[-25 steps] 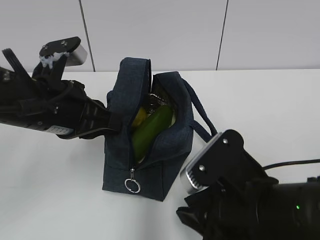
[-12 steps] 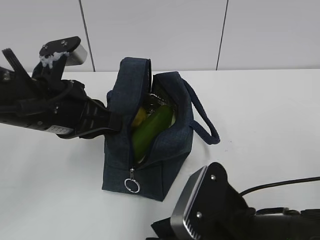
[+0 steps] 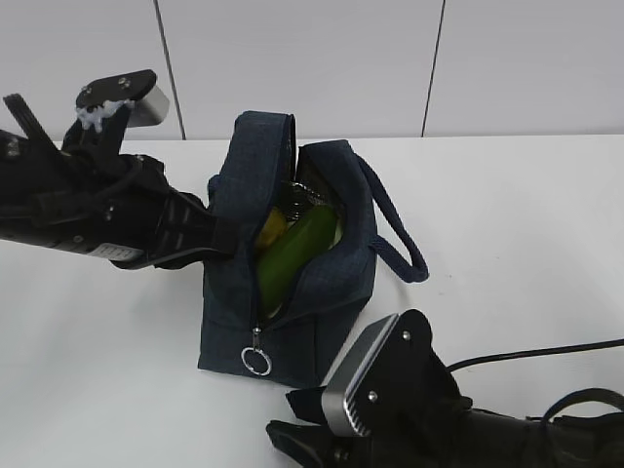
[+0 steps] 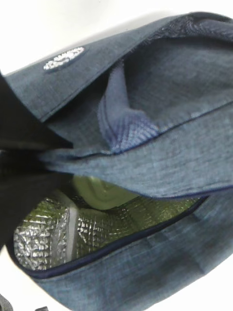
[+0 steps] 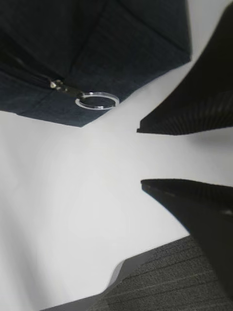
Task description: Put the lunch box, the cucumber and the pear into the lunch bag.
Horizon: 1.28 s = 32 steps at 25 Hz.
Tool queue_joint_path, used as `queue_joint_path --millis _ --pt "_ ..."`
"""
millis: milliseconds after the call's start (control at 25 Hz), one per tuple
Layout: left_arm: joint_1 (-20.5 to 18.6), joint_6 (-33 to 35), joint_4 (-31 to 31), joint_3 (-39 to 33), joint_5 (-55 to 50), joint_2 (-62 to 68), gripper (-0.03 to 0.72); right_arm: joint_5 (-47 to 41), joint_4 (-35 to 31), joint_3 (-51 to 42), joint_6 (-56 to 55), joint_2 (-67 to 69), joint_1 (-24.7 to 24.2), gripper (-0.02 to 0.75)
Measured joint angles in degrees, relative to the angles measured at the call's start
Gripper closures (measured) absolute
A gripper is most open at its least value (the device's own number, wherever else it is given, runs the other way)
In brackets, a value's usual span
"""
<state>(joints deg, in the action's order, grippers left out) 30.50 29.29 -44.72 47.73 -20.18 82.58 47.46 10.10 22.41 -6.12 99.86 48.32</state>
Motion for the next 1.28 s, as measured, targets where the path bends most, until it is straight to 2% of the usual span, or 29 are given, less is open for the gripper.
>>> queue_joint_path --millis 280,640,1280 --pt "0.0 0.01 0.0 0.0 0.0 0.0 0.685 4.69 -6.84 0.0 4.76 2.31 0.0 0.48" --pt "0.0 0.06 0.0 0.0 -0.06 0.0 0.685 6.35 -7.19 3.22 6.43 5.09 0.0 0.479" --pt "0.0 0.23 0.0 0.0 -0.16 0.0 0.685 1.06 -8.04 7.9 10.23 8.7 0.0 0.479"
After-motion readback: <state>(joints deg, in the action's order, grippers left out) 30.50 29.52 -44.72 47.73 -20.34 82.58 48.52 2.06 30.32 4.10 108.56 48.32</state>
